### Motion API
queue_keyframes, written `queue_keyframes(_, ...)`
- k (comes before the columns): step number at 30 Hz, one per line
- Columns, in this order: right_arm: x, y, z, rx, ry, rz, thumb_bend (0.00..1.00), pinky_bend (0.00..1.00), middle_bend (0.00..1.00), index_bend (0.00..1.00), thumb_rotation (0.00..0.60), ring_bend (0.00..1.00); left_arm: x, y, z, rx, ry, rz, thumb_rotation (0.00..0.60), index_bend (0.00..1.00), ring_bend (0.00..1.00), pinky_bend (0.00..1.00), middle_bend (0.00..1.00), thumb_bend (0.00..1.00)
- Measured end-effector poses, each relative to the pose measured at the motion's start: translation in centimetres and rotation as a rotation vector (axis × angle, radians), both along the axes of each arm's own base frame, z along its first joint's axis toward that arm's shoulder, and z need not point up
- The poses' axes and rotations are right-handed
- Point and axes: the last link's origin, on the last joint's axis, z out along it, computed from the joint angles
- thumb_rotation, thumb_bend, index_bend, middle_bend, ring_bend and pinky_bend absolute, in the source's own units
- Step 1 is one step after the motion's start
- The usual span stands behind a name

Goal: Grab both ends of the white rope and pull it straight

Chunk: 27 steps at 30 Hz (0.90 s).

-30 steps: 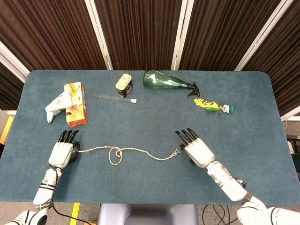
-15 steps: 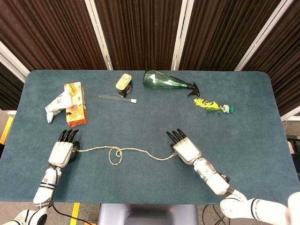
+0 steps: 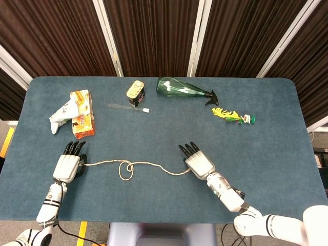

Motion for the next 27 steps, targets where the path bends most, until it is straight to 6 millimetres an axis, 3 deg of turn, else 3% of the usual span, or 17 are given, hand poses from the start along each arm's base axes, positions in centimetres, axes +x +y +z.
queue_keyframes(18,-0.2,-0.1,0.3,-0.029,0.015,-0.003,0.53,0.00,0.00,0.75,0.600,0.00,-0.3,0.1,0.4,0.008,-0.002,0.007,0.600,0.60,0.00,0.03,0.07,0.46)
queue_keyframes(27,-2.6,-0.8,4.1,-0.106,0.004,-0.048,0.53,0.00,0.00,0.75,0.600,0.00,-1.1,0.5,1.9,0.051,0.012,0.021,0.600,0.60,0.00,0.03,0.07,0.46)
